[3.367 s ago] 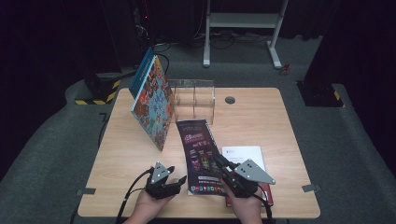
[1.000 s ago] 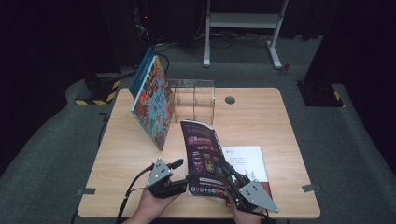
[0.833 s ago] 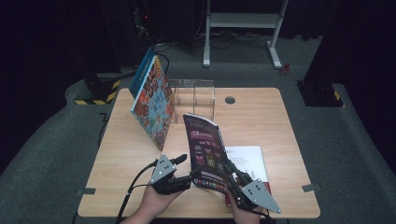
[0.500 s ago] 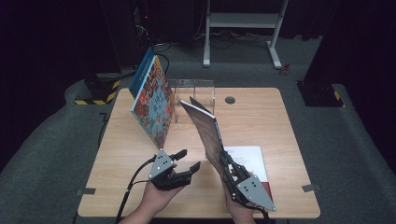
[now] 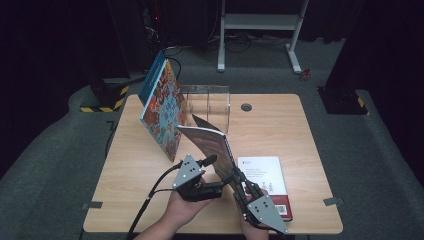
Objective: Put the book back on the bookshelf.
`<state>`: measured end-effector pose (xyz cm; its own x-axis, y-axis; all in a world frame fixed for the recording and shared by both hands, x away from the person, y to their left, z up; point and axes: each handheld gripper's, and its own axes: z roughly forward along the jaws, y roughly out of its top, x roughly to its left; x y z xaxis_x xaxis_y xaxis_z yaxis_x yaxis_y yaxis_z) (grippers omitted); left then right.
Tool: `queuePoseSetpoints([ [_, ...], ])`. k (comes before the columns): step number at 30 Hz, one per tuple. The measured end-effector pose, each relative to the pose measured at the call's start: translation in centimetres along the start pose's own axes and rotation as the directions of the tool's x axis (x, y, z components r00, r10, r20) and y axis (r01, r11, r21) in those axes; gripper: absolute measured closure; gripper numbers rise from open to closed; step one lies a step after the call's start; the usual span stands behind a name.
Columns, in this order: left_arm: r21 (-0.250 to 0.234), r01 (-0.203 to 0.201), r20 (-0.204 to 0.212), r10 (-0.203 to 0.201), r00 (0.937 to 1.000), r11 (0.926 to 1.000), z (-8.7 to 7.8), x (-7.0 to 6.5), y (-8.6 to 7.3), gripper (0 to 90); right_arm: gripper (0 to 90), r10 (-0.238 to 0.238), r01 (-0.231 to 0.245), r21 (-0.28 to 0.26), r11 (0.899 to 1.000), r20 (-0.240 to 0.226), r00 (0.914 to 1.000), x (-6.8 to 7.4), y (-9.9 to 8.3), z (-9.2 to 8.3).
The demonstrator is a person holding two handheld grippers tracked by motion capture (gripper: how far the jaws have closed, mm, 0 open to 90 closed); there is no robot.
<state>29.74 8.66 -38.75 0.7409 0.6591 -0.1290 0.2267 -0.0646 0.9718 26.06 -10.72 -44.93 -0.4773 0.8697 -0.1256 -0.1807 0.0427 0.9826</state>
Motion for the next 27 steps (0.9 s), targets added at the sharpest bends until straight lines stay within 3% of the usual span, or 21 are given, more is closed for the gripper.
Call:
queuePoseSetpoints([
  [13,-0.007,0.010,-0.007,-0.010,0.9999,0.9999,0.9,-0.5,1.3,28.2,84.2,0.010,-0.010,0.015,1.000,0.015,0.9998,0.4,-0.4,-0.1],
  [27,-0.035,0.009,-0.105,-0.012,0.9944,0.9993,-0.2,-0.2,1.9,38.9,83.9,0.025,-0.025,0.015,1.000,0.005,0.9997,2.1,0.0,0.3],
])
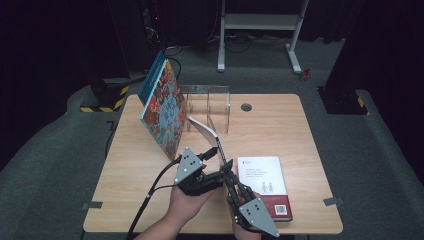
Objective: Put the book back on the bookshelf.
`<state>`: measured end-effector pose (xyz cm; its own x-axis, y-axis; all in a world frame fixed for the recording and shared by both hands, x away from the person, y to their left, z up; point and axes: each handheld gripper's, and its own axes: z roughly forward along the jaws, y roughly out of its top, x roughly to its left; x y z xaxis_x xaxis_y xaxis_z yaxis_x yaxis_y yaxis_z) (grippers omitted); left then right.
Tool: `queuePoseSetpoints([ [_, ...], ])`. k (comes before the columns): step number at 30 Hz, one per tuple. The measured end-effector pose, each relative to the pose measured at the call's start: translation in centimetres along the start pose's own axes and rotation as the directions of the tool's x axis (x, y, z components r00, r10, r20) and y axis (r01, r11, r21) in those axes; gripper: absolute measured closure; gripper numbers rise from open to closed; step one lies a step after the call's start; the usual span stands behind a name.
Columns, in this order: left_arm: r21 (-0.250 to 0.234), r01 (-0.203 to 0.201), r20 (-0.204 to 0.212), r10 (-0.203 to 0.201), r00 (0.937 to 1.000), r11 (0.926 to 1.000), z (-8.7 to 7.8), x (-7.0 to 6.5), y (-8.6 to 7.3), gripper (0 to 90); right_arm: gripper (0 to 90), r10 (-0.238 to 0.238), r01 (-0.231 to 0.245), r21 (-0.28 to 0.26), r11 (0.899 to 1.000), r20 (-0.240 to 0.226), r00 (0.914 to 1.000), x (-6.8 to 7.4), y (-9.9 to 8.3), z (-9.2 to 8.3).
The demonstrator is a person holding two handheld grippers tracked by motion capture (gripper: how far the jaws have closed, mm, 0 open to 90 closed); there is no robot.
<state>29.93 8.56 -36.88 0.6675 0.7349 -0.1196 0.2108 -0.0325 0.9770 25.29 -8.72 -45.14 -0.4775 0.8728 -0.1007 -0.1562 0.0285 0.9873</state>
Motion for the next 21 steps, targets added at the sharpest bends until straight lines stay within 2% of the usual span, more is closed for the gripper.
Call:
queuePoseSetpoints([
  [9,-0.011,-0.008,-0.031,0.007,0.9995,0.9999,-0.4,0.1,-0.1,41.8,83.2,-0.007,0.007,0.004,1.000,-0.016,0.9998,0.8,0.2,0.3],
  [21,-0.034,-0.027,-0.063,0.025,0.9977,0.9990,-1.1,-0.4,-0.4,53.4,80.8,-0.015,0.016,0.008,1.000,-0.039,0.9991,1.1,0.1,0.5],
])
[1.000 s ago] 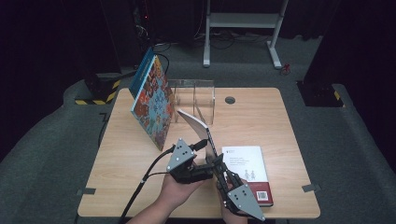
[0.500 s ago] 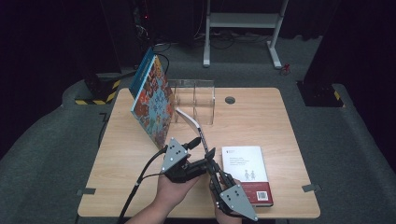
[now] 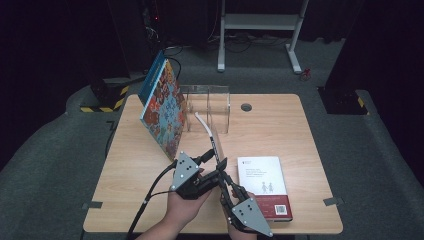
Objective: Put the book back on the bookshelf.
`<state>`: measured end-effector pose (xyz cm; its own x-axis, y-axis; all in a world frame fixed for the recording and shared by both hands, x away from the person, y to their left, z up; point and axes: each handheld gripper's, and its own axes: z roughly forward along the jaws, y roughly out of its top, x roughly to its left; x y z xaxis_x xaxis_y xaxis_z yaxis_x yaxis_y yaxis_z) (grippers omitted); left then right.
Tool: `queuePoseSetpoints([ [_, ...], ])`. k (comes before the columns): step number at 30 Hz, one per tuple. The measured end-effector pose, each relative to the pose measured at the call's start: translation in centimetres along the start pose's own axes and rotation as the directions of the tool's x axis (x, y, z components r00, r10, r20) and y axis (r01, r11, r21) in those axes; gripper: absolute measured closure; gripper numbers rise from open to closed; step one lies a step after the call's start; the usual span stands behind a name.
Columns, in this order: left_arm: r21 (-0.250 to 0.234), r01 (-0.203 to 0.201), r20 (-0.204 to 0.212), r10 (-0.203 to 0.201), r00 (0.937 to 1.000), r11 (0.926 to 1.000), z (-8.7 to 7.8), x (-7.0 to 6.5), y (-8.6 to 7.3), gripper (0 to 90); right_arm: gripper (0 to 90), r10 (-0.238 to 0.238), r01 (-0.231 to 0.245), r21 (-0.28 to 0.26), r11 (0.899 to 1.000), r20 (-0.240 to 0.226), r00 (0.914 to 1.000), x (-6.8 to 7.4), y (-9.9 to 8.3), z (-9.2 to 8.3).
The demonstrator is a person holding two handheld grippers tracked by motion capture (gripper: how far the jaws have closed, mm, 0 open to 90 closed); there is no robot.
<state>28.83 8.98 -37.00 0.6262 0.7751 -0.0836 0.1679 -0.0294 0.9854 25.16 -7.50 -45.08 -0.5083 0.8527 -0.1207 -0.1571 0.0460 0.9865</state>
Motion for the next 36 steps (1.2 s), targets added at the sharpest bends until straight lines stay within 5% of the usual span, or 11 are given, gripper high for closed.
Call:
queuePoseSetpoints([
  [26,-0.050,0.040,-0.047,-0.042,0.9980,0.9980,-0.4,-0.2,-1.0,83.4,64.2,-0.007,0.009,0.042,0.999,-0.048,0.9988,1.0,-0.3,0.9],
  [36,-0.064,0.023,-0.036,-0.026,0.9990,0.9977,-0.6,0.6,-1.4,84.4,64.4,0.013,-0.008,0.061,0.998,-0.085,0.9963,1.1,-0.2,1.0],
])
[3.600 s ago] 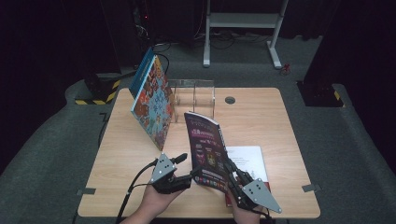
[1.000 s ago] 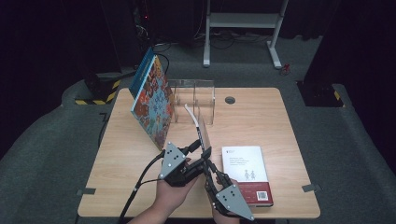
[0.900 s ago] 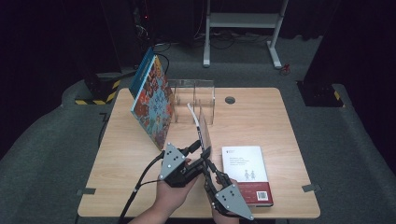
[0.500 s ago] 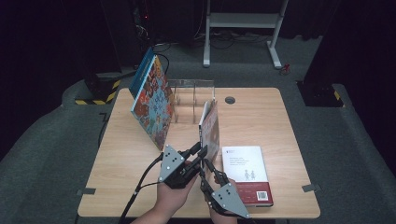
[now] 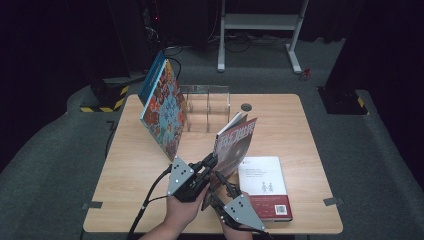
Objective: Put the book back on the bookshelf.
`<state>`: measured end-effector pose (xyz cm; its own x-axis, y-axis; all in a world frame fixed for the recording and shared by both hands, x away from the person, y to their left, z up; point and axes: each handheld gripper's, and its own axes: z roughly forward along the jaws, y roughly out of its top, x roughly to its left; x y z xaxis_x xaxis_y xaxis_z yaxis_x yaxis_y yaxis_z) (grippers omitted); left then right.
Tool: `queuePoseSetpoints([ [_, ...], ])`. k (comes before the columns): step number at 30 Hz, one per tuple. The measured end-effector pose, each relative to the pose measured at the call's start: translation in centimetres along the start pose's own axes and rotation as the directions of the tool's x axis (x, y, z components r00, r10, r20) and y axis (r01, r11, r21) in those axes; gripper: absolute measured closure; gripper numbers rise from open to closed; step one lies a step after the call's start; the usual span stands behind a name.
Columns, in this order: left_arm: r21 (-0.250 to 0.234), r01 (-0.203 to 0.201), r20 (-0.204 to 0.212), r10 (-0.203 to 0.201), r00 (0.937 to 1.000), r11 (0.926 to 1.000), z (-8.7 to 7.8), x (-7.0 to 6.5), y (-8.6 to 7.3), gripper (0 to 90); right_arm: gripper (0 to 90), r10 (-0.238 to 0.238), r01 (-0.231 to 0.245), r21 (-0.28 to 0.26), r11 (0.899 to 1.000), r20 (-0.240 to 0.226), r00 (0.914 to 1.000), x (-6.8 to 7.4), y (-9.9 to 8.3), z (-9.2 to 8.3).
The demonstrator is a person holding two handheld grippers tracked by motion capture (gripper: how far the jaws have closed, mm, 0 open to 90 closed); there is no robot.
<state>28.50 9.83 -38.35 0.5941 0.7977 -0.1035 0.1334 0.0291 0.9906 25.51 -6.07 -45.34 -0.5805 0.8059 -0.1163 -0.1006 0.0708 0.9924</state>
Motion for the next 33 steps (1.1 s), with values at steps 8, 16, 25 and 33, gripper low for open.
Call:
queuePoseSetpoints([
  [8,-0.024,-0.031,0.022,0.032,0.9993,0.9992,-0.9,0.3,-0.9,84.4,57.4,0.020,-0.019,0.030,0.999,-0.035,0.9992,0.0,-0.2,0.1],
  [16,-0.044,-0.011,0.001,0.011,0.9999,0.9990,-1.5,1.7,-1.1,84.4,51.5,0.045,-0.042,0.049,0.998,-0.055,0.9975,0.1,-0.4,0.3],
  [25,-0.071,0.009,0.005,-0.008,1.0000,0.9975,-2.8,3.8,-1.4,84.3,48.7,0.086,-0.084,0.122,0.989,-0.009,0.9963,-1.2,-1.3,0.5],
  [33,-0.054,-0.012,0.050,0.015,0.9986,0.9985,-4.4,5.0,-2.6,83.9,48.0,0.114,-0.118,0.218,0.969,0.033,0.9930,-1.6,-2.4,1.4],
])
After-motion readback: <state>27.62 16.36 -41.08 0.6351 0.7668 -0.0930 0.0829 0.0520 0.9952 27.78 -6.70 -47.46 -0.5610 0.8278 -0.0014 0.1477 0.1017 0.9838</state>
